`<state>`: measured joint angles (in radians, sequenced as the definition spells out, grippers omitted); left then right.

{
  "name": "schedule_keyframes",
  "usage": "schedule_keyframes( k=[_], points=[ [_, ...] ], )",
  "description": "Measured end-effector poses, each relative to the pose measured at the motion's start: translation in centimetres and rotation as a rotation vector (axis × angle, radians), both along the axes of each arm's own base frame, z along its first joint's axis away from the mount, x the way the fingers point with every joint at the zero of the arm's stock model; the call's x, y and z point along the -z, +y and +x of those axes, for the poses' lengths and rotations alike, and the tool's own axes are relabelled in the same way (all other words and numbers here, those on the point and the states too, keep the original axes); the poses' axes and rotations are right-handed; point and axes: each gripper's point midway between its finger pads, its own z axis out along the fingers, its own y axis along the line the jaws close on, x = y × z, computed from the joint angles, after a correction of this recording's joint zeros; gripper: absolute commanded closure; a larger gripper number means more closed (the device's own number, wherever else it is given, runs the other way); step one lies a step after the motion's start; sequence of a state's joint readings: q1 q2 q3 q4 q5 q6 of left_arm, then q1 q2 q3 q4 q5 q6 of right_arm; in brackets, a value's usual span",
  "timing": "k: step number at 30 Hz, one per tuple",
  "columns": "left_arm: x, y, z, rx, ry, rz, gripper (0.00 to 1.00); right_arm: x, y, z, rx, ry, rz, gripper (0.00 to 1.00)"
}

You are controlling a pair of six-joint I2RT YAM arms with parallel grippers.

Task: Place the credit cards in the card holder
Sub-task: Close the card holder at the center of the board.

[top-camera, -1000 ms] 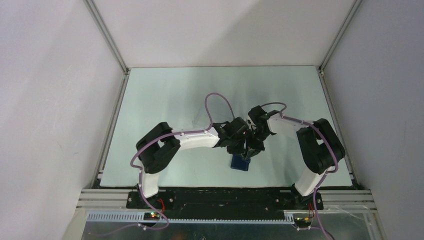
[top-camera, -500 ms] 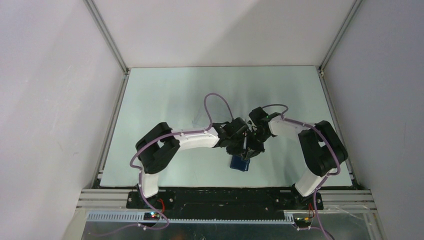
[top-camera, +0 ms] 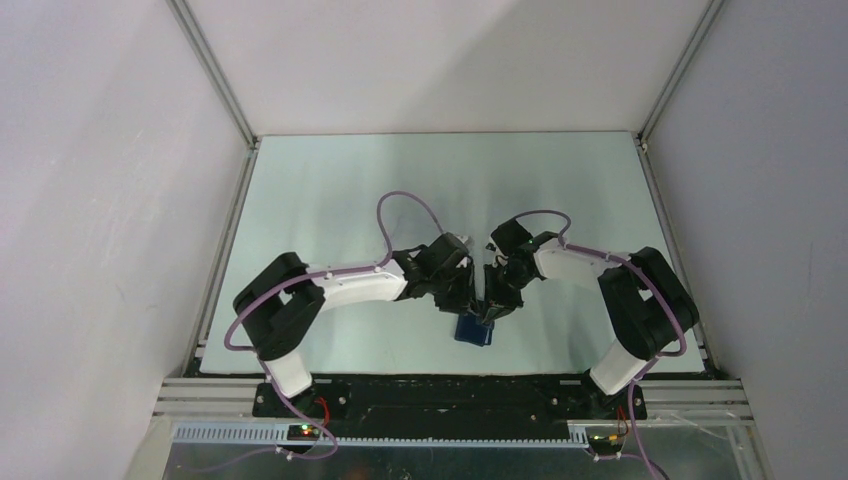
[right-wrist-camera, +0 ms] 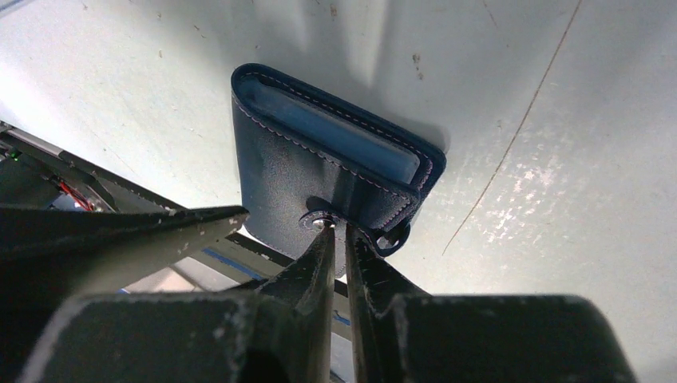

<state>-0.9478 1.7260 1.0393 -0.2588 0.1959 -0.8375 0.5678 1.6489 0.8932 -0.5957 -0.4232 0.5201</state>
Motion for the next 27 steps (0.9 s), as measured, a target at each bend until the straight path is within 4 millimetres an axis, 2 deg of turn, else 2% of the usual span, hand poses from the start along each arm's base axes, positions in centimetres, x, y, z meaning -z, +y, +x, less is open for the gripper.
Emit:
schedule_keyframes(
  k=[3,7,13,17,21,27],
  points=[
    [0.5,0.3,-0.1,0.002,0.018,-0.022,0.68,0.0,0.0,0.0,-0.001,0.001,0.002,0.85],
    [1.4,0.5,-0.7,0.008,0.056,-0.071,0.68,0.0,0.0,0.0,0.000,0.002,0.006,0.85],
    [1.7,-0.6,-0.7,0.017,0.076,-0.148,0.70,-0.1,0.0,0.0,-0.002,0.004,0.016,0.84],
    [2.0,-1.0,-0.8,0.026,0.088,-0.163,0.80,-0.1,0.0,0.0,-0.008,0.002,0.019,0.84],
    [2.4,-1.0,-0.7,0.024,0.098,-0.164,0.99,-0.1,0.0,0.0,-0.010,0.003,0.024,0.84],
    [2.4,-1.1,-0.6,0.019,0.097,-0.166,1.00,-0.1,0.0,0.0,-0.008,0.004,0.027,0.83]
  ],
)
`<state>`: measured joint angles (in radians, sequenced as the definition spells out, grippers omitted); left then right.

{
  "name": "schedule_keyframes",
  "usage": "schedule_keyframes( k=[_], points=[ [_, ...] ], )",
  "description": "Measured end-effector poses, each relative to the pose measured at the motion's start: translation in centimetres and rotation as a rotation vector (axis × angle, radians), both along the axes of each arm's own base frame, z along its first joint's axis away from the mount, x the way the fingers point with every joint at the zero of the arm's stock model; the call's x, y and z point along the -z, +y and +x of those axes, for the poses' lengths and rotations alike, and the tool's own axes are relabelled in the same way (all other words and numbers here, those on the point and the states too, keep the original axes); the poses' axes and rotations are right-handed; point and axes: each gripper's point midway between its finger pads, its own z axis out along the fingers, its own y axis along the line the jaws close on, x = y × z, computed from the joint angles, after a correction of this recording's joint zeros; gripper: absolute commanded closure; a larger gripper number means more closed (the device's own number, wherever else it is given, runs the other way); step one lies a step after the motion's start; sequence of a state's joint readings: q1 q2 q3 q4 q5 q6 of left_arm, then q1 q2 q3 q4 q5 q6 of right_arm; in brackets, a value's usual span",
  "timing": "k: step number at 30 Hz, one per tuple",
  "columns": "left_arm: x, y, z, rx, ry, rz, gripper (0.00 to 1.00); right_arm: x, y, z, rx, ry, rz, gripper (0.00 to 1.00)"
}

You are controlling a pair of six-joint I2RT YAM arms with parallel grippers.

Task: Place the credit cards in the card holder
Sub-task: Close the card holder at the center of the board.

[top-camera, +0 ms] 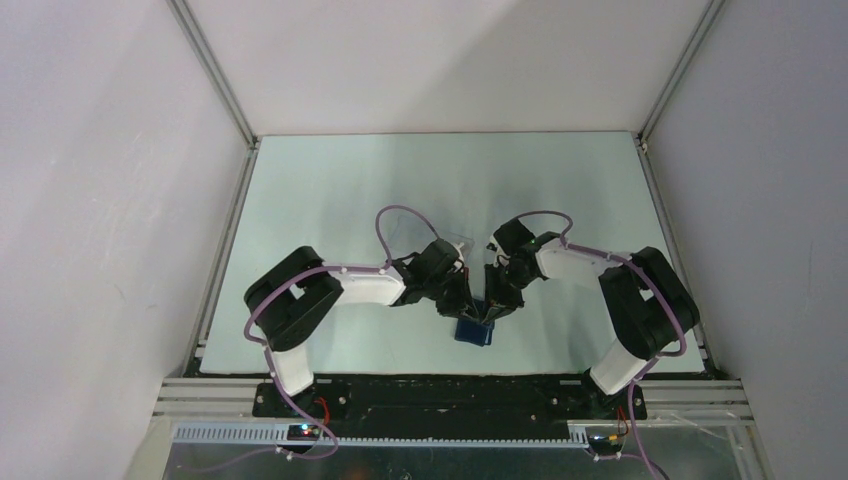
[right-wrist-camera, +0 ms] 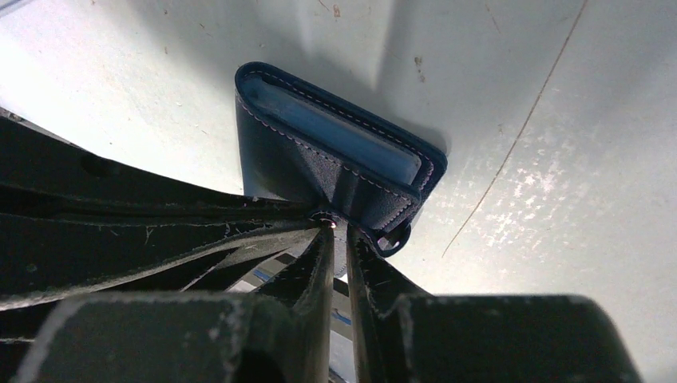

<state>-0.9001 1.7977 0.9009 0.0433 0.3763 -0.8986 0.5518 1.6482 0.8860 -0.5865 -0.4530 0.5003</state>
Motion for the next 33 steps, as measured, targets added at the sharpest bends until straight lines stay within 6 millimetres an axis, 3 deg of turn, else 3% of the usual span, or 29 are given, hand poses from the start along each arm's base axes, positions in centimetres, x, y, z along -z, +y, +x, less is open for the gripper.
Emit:
schedule_keyframes(
  k=[6,9,14,20,26,33],
  points=[
    [-0.2,0.1,0.3,-0.008,-0.014,0.032,1.00,-0.3,-0.2,0.2,0.006,-0.021,0.017,0.79],
    [-0.3,0.2,0.4,-0.004,-0.022,0.053,1.00,-0.7,-0.4,0.3,0.014,-0.037,0.025,0.66],
    [-0.3,0.4,0.5,-0.001,-0.024,0.075,1.00,-1.8,-0.6,1.0,0.029,-0.078,0.047,0.61],
    [-0.3,0.6,0.5,0.002,-0.024,0.085,1.00,-2.0,-0.7,1.2,0.034,-0.087,0.051,0.69],
    [-0.2,0.6,0.4,0.003,-0.022,0.090,1.00,-2.1,-0.6,1.2,0.032,-0.091,0.055,0.86],
    [-0.1,0.5,0.4,0.015,-0.029,0.118,1.00,-1.0,0.2,0.9,0.005,-0.077,0.050,0.91]
  ],
)
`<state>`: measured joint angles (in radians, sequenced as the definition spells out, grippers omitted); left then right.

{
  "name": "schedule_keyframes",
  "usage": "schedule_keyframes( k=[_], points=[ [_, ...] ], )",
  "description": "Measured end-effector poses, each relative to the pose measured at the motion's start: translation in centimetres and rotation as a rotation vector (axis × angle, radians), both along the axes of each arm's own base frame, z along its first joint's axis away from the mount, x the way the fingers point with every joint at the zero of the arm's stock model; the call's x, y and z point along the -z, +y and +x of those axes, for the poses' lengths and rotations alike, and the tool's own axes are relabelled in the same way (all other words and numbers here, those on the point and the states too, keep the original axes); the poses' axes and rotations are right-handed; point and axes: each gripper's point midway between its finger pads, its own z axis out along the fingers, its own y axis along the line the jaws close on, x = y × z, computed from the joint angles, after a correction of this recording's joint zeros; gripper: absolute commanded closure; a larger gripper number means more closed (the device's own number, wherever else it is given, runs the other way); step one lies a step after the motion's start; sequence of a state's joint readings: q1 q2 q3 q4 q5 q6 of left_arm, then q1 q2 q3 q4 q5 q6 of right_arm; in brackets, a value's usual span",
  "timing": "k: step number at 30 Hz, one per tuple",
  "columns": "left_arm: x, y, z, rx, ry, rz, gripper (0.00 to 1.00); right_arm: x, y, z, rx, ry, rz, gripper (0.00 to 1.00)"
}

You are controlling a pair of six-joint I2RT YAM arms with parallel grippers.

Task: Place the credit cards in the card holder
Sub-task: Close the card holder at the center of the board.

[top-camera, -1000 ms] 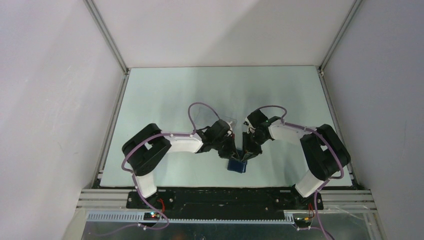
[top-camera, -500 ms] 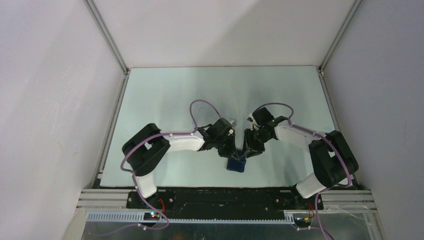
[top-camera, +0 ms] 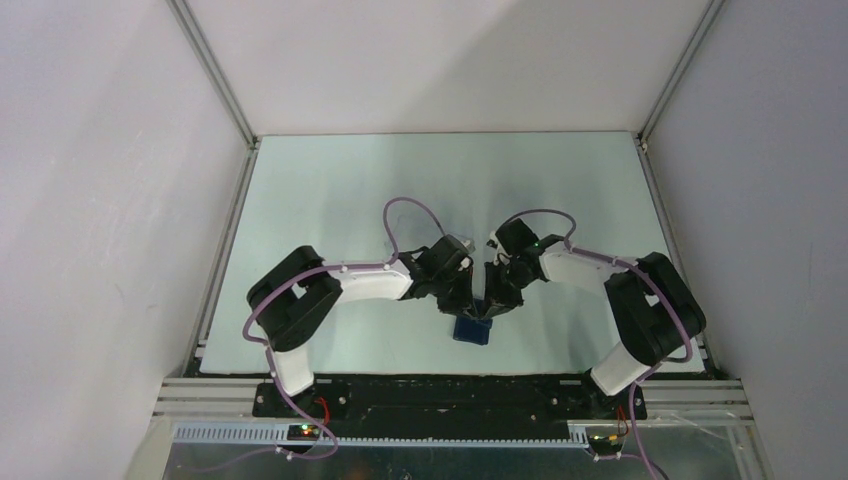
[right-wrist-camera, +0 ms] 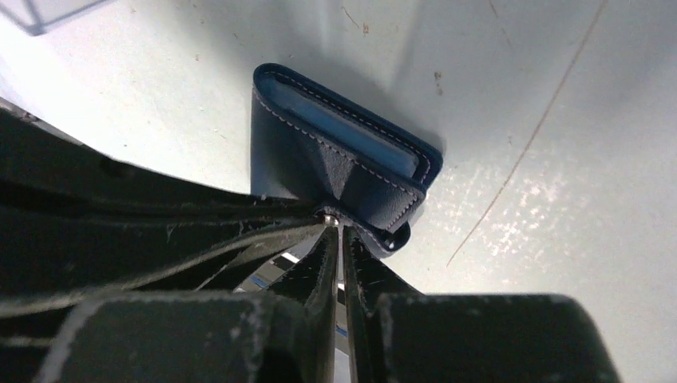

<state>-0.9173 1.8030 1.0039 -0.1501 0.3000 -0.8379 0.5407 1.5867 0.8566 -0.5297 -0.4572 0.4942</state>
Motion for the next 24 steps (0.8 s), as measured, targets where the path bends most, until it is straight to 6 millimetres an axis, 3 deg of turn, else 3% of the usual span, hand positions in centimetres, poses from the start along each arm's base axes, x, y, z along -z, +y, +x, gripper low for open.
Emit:
schedule_keyframes(
  k=[16,24],
  points=[
    [0.3,-0.1,-0.2,0.001,0.004,0.035,1.00,1.1,0.6,-0.4,0.000,0.050,-0.020,0.92],
    [0.4,0.2,-0.4,-0.012,0.021,0.050,1.00,2.0,0.6,-1.0,-0.008,0.099,-0.110,0.95]
  ],
)
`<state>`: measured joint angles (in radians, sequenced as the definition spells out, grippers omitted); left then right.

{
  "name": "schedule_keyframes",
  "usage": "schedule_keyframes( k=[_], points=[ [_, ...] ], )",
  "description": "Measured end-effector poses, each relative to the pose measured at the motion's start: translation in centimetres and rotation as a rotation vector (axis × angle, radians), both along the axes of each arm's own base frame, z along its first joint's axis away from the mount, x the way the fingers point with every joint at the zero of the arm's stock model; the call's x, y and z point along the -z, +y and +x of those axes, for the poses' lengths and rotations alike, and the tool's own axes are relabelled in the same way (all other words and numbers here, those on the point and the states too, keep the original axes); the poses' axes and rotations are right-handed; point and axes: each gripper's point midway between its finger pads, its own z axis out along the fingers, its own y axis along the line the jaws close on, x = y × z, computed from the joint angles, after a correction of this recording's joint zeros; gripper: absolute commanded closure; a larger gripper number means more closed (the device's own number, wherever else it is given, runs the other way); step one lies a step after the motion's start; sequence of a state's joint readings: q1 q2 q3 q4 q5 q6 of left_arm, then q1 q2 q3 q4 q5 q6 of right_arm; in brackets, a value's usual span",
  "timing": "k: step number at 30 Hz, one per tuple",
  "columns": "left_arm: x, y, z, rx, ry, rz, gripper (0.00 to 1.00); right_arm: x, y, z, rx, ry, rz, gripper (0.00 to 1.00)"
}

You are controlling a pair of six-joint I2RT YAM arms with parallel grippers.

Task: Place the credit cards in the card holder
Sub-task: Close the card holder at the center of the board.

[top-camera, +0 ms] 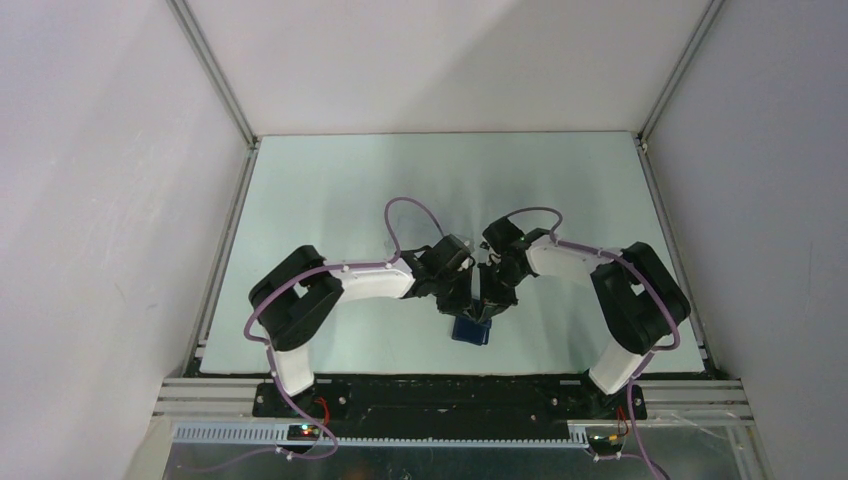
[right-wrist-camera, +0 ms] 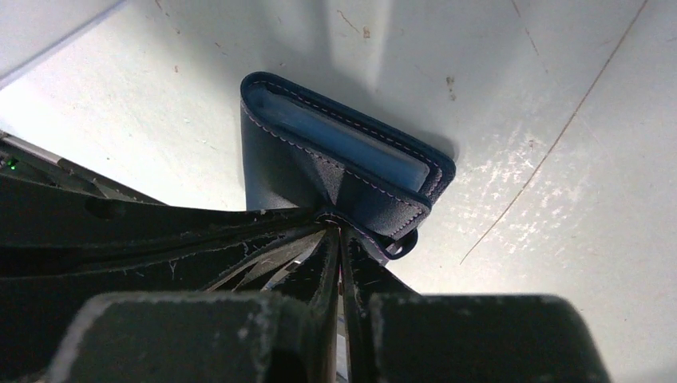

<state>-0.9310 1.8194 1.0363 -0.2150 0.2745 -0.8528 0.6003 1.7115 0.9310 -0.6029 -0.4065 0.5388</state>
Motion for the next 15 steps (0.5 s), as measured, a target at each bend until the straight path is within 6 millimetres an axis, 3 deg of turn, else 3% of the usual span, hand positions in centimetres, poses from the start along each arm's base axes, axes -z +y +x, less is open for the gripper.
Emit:
schedule_keyframes(
  k=[5,15],
  points=[
    [0.1,0.0,-0.1,-0.016,0.017,0.004,1.00,0.2,-0.1,-0.1,0.007,0.004,-0.049,0.97],
    [-0.1,0.0,0.0,-0.017,0.021,0.014,1.00,-1.1,0.3,0.0,-0.019,-0.090,-0.014,0.89]
  ],
)
